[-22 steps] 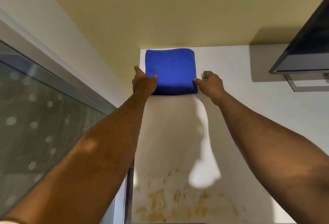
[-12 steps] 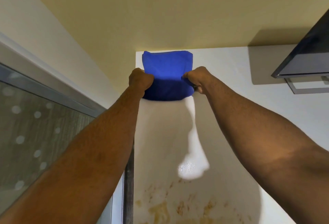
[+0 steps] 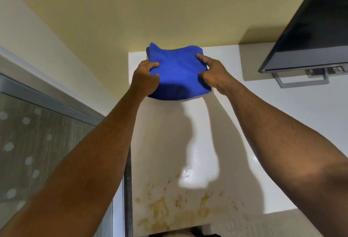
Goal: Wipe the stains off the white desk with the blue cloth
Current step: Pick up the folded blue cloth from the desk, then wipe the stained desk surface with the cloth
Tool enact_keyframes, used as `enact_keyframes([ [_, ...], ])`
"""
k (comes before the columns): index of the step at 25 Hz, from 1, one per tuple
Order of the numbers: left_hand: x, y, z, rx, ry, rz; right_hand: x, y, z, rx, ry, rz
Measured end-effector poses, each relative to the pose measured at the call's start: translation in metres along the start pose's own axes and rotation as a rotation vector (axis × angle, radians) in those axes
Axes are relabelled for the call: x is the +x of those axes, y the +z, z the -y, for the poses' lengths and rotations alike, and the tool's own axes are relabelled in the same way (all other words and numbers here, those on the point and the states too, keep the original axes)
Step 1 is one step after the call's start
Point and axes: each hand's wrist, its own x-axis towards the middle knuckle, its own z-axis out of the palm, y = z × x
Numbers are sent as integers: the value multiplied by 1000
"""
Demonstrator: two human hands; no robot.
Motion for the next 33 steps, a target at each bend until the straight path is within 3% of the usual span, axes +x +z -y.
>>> enact_keyframes([
  [10, -168, 133, -59, 113, 40, 221, -150, -103, -150, -243, -42, -89],
  [15, -226, 177, -63, 277, 184, 377, -209, -114, -229, -300, 27, -113],
  [17, -235, 174, -54, 334, 178, 293, -222, -109, -249, -490, 104, -110],
  [19, -235, 153, -38, 356, 46, 107, -229, -100, -253, -716, 93, -268],
  [21, -224, 122, -12, 459, -17, -23, -227, -84, -246, -668, -53, -389],
  [23, -208, 88, 24, 610, -41, -74, -215, -60, -233, -555, -174, -325],
  [27, -178, 41, 98, 836, -66, 157, -181, -5, -229, -665, -95, -97],
  [29, -171, 40, 120, 831, -63, 242, -171, 7, -234, -799, -51, -102],
  [33, -167, 52, 145, 801, 45, 145, -165, -6, -250, -907, -203, -177],
])
